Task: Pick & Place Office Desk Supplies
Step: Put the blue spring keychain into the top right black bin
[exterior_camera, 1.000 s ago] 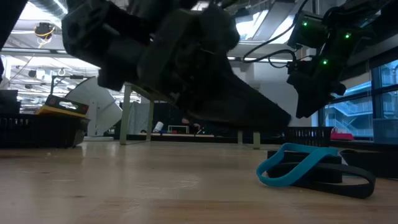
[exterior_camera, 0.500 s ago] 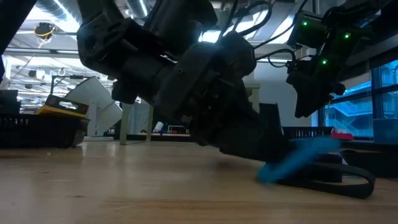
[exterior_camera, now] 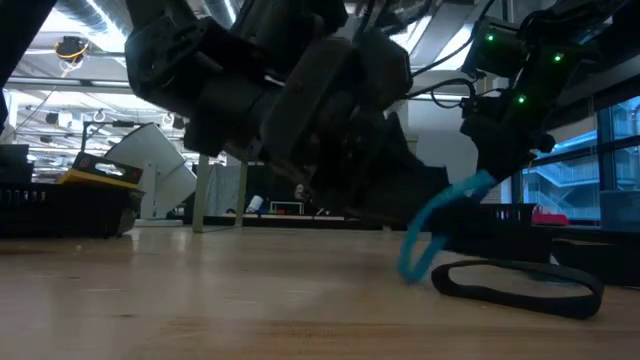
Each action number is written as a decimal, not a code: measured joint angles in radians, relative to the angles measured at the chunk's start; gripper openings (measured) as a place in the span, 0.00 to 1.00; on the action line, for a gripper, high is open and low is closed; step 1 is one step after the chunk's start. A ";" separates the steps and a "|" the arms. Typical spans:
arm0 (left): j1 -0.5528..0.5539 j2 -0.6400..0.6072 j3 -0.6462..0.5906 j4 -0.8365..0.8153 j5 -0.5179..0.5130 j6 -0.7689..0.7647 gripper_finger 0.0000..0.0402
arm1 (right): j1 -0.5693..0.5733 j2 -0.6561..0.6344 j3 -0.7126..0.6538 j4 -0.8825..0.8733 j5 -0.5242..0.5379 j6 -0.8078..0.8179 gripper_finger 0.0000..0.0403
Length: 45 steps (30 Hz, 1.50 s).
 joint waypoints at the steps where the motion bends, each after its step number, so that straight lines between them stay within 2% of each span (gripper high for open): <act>1: 0.000 -0.005 0.000 0.000 0.000 0.006 0.02 | 0.000 0.000 0.000 0.000 0.000 0.000 0.47; 8: 0.000 -0.036 0.000 0.001 0.002 0.030 0.02 | 0.000 0.000 0.000 0.005 0.002 0.000 0.47; 18: 0.000 -0.036 0.000 -0.020 -0.013 0.015 0.16 | 0.000 0.000 0.000 0.006 0.002 0.002 0.48; 27: 0.000 -0.036 0.000 0.009 -0.013 0.017 0.15 | 0.000 0.000 0.000 0.006 0.002 0.003 0.48; 36: 0.000 -0.036 0.000 0.008 -0.013 0.034 0.26 | 0.000 0.000 0.000 0.006 0.002 0.003 0.48; 42: 0.000 -0.036 0.000 0.008 -0.014 0.040 0.27 | 0.000 0.000 0.000 0.007 0.002 0.003 0.48; 45: -0.001 -0.036 0.000 0.008 -0.046 0.049 0.27 | 0.000 0.000 0.000 0.007 0.002 0.003 0.48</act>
